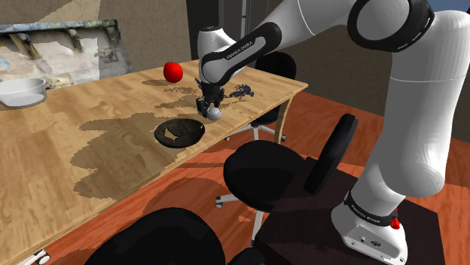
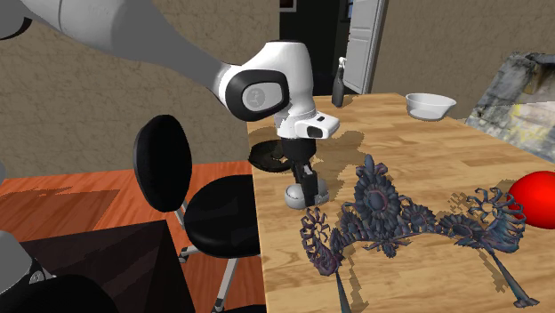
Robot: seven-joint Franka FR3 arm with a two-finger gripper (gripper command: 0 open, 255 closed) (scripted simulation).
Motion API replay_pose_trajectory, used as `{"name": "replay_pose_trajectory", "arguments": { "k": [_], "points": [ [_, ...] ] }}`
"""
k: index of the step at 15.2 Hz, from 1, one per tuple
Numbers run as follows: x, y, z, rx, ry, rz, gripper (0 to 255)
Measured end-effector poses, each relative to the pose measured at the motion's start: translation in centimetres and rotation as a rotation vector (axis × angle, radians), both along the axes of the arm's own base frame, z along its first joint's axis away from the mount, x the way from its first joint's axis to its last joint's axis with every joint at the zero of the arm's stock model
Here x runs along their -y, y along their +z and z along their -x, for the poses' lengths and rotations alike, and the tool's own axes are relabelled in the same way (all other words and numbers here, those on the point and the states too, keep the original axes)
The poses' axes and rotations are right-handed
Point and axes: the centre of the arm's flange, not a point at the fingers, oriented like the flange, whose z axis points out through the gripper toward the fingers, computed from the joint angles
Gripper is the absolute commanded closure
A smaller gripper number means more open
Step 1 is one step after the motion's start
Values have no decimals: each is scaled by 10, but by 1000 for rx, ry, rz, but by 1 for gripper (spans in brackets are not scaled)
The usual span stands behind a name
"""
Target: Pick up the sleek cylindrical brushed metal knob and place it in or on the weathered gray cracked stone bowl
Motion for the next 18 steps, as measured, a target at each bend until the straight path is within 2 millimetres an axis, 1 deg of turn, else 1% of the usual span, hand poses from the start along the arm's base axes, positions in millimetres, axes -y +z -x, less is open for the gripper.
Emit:
{"name": "replay_pose_trajectory", "arguments": {
  "k": [10,18],
  "points": [
    [0,2,0,-1,0,0,255],
    [0,41,0,-1,0,0,255]
  ]
}}
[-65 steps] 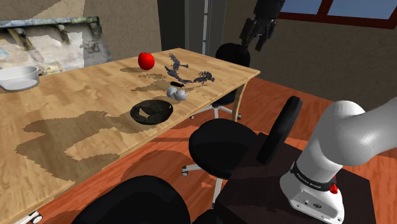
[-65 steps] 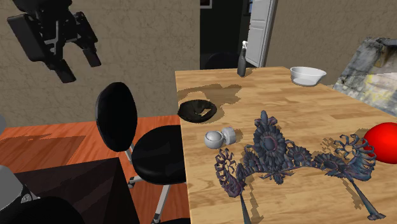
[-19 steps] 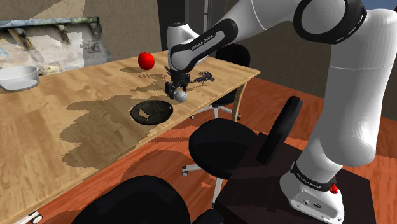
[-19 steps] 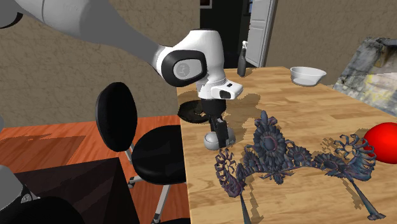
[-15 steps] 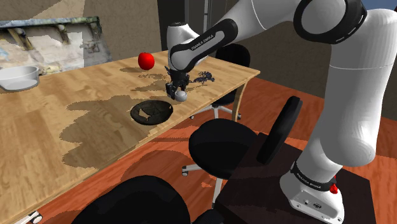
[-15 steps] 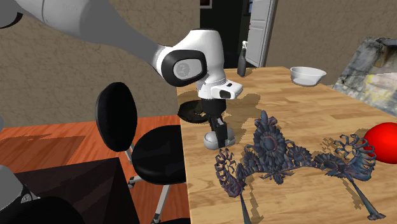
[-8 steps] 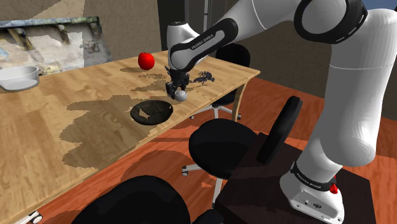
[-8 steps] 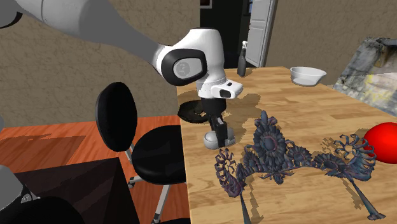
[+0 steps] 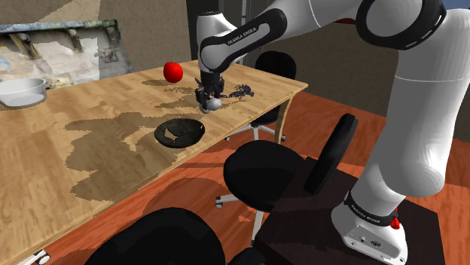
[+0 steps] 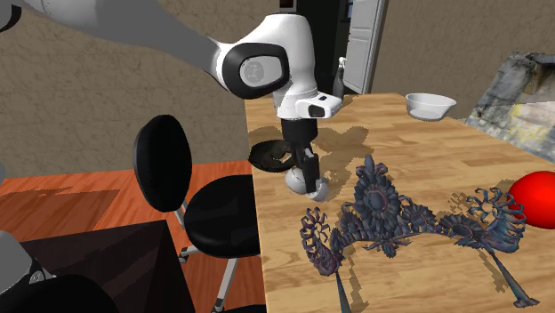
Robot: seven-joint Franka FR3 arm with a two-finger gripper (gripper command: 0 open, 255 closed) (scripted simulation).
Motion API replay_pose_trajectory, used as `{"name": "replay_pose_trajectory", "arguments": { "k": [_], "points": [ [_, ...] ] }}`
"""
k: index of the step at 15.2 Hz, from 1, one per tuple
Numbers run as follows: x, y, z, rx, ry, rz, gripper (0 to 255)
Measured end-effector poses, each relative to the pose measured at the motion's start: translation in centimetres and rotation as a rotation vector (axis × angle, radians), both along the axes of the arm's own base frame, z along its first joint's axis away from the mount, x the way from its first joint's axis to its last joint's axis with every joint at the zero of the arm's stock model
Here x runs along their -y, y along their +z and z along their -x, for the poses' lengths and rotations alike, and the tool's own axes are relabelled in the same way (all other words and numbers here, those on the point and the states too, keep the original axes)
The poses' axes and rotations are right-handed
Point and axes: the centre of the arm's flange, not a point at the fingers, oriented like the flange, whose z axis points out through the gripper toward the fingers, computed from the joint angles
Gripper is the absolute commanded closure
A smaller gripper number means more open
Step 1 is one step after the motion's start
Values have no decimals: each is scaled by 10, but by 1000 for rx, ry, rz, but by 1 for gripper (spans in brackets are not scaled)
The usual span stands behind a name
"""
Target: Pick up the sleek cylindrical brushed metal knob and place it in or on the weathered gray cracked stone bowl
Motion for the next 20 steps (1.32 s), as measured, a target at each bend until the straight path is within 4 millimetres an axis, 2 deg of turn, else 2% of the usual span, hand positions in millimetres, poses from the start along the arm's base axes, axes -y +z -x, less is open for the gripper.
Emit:
{"name": "replay_pose_trajectory", "arguments": {
  "k": [14,16,20],
  "points": [
    [-1,74,0,0,0,0,255],
    [-15,79,3,0,0,0,255],
    [-66,79,10,0,2,0,255]
  ]
}}
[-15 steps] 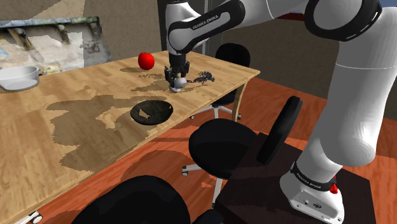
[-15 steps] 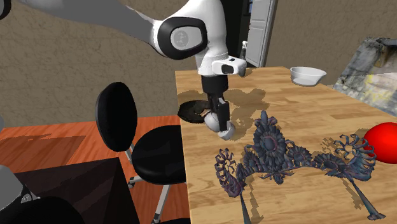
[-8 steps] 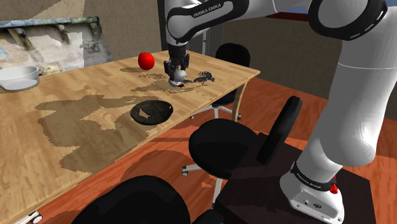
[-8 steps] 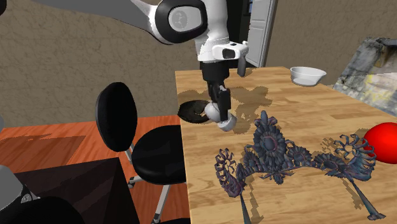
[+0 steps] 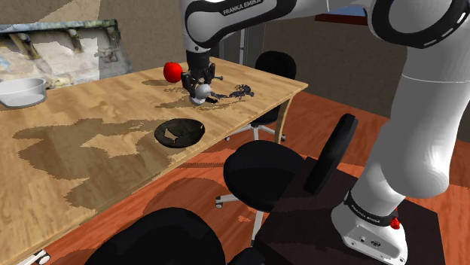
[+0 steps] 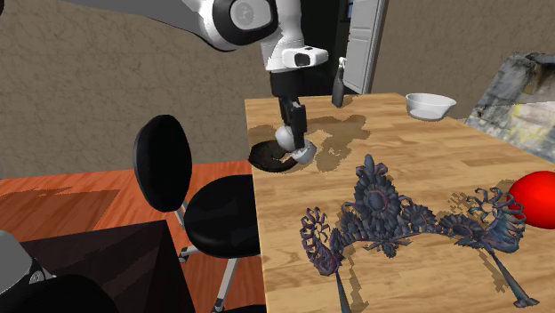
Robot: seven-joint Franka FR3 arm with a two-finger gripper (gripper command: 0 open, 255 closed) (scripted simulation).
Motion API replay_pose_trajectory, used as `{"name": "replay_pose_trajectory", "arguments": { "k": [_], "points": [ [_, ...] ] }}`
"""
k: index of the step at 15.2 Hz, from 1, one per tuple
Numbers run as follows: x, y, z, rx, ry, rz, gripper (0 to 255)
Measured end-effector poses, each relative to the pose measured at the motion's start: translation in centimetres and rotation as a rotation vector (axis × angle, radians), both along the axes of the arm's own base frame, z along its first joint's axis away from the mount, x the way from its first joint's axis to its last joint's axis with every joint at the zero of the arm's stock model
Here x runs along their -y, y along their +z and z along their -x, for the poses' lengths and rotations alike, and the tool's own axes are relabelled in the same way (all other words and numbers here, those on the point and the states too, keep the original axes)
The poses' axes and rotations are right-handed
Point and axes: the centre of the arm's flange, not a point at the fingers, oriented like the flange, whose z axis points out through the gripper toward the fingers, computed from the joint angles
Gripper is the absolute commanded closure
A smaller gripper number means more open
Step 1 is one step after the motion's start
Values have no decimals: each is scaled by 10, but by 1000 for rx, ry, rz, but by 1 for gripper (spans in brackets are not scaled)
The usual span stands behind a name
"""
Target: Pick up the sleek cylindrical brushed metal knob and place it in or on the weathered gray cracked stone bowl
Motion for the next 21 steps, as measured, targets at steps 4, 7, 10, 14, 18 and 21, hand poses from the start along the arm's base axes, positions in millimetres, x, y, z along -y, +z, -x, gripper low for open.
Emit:
{"name": "replay_pose_trajectory", "arguments": {
  "k": [4,7,10,14,18,21],
  "points": [
    [-51,0,11,0,0,0,255],
    [-91,4,17,0,0,0,255],
    [-121,-4,23,0,0,0,255],
    [-128,-21,24,0,-1,0,255],
    [-129,-41,24,0,-2,0,255],
    [-128,-58,24,0,-2,0,255]
  ]
}}
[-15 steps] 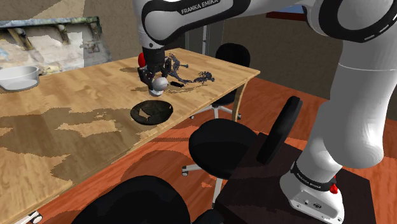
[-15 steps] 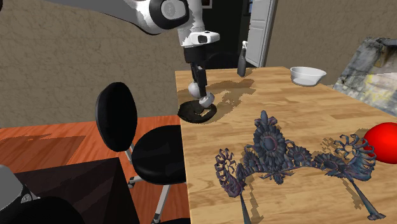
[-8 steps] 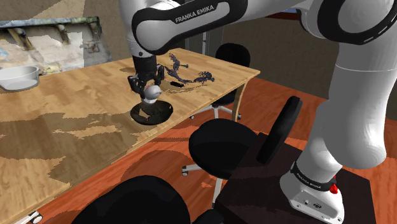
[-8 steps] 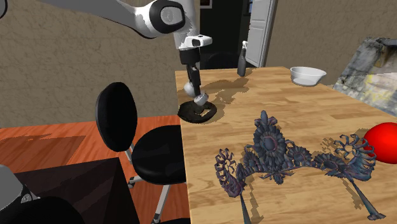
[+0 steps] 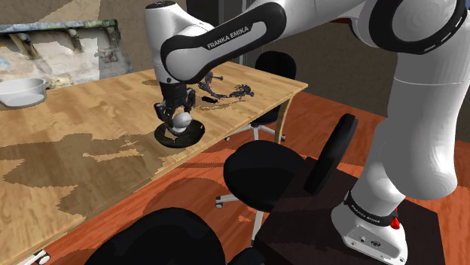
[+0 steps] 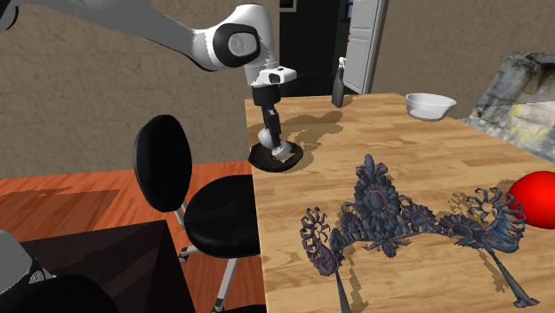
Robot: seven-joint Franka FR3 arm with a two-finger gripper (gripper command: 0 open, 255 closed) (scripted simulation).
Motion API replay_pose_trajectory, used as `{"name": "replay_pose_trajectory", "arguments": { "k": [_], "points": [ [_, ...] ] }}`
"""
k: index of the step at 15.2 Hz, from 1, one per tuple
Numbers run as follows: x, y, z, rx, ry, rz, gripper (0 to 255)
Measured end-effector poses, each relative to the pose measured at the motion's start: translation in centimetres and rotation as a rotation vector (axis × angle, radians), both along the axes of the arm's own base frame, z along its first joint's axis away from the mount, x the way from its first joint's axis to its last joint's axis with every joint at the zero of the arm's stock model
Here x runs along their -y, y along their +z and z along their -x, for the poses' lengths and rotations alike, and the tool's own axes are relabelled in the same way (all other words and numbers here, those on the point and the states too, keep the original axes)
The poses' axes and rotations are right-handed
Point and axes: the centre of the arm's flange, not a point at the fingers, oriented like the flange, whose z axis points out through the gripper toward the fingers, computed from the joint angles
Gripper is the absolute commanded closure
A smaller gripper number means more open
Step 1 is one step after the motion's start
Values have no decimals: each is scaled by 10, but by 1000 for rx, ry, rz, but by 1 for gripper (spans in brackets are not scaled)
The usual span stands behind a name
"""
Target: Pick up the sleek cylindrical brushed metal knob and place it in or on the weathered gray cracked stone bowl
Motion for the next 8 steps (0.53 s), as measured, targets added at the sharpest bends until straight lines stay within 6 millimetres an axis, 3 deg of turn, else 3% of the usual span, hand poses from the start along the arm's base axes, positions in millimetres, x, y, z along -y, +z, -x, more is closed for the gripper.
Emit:
{"name": "replay_pose_trajectory", "arguments": {
  "k": [8],
  "points": [
    [0,-12,1,0,0,0,255]
  ]
}}
